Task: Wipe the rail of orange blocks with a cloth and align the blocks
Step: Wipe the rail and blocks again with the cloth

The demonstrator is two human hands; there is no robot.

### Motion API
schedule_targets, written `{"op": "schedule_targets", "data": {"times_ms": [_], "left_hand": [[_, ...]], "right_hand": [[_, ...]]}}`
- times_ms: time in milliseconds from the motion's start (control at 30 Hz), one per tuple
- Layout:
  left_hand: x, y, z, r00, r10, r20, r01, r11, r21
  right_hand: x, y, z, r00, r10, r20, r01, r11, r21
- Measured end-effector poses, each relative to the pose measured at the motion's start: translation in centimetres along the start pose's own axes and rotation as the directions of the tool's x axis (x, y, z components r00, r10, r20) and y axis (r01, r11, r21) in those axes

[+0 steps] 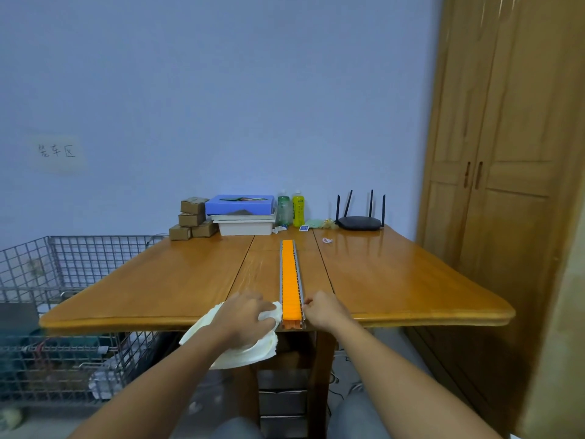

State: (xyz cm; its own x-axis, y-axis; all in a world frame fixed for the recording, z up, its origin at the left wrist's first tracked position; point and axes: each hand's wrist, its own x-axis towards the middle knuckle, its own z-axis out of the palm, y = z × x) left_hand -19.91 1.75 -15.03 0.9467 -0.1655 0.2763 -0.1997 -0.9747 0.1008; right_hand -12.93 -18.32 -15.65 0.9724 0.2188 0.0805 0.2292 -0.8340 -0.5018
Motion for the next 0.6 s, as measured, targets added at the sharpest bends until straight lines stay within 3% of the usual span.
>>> {"op": "schedule_targets", "data": {"times_ms": [600], "left_hand": [[-0.8,0.4,-2.2,0.997,0.08,-0.005,-0.08,0.997,0.006]], "right_hand": [[-1.0,-0.9,-0.7,0.996,0.044,-0.081,-0.047,0.998,-0.032]]}}
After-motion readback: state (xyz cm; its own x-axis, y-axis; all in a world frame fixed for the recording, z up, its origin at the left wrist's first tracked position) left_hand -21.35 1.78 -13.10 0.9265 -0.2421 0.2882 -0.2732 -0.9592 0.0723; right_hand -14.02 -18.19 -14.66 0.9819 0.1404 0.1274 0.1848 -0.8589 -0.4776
